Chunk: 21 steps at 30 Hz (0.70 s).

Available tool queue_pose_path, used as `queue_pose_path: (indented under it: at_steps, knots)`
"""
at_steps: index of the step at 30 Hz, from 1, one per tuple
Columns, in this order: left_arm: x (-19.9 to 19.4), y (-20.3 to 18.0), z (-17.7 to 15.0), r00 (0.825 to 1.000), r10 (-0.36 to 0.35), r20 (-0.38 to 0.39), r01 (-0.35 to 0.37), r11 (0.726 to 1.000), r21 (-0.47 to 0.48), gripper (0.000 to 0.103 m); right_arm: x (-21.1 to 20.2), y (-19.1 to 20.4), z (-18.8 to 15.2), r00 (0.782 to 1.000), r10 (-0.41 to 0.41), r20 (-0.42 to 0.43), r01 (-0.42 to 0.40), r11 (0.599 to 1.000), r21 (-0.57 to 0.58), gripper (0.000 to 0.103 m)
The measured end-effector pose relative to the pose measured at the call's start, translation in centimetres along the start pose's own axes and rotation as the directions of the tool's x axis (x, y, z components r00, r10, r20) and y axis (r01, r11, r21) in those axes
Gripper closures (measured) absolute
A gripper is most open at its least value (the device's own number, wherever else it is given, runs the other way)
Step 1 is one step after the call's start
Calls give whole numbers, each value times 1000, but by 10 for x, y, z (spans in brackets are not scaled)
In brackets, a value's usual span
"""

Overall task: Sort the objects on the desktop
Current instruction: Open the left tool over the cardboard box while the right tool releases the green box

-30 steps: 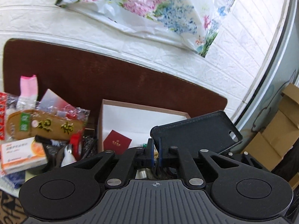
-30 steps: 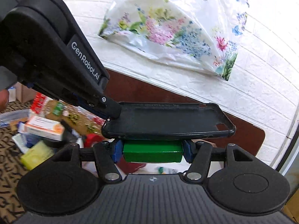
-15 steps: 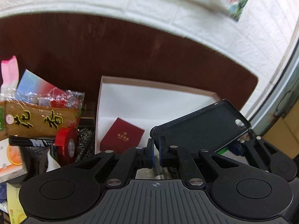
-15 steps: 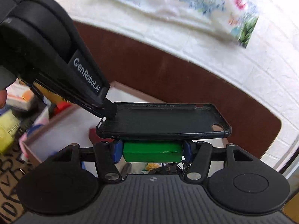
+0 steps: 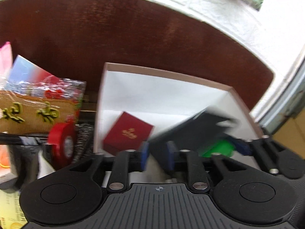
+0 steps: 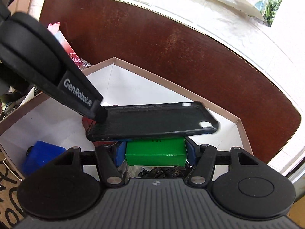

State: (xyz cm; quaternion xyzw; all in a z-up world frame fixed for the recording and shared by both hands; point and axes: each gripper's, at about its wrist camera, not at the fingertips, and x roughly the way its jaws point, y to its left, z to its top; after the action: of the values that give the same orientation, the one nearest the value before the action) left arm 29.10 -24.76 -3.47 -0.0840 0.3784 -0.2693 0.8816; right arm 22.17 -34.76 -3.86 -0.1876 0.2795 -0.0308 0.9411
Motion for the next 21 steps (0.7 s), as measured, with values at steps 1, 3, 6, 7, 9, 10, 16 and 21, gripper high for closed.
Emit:
queue_pose_path:
  at_steps: [1, 3, 6, 7, 9, 10, 16, 21]
  knots:
    - [-4, -2, -1, 1000, -24, 11, 24, 1000, 0, 24, 0, -1, 0, 1000, 3, -3, -3, 1000, 4, 36]
    - [-15, -5, -4, 998, -4, 70, 4, 1000, -6, 0, -3, 0, -1, 1000, 1, 4, -2, 1000, 8, 23]
    - [-32, -10, -10, 989, 19, 145, -19, 1000, 3, 0, -15, 6, -4, 998, -31, 48, 32, 999, -12, 4]
    - [-35, -10, -11, 990, 26, 140, -27, 1000, 7, 0, -18, 8, -4, 998, -42, 56, 43, 999, -22, 3]
    - [-40, -10, -14, 989, 49, 142, -49, 999, -6, 0, -27, 13, -6, 996, -55, 65, 57, 998, -30, 2]
    - [-44, -9, -16, 988, 58, 145, -57, 998, -13, 0, -30, 14, -7, 996, -60, 68, 62, 998, -24, 2]
    - [-61, -7, -28, 981, 85, 175, -88, 996, 7, 0, -46, 14, -9, 997, -31, 68, 26, 997, 79, 1]
    - [-74, -4, -32, 982, 89, 164, -91, 996, 5, 0, -53, 19, -11, 998, -44, 50, 41, 997, 71, 1]
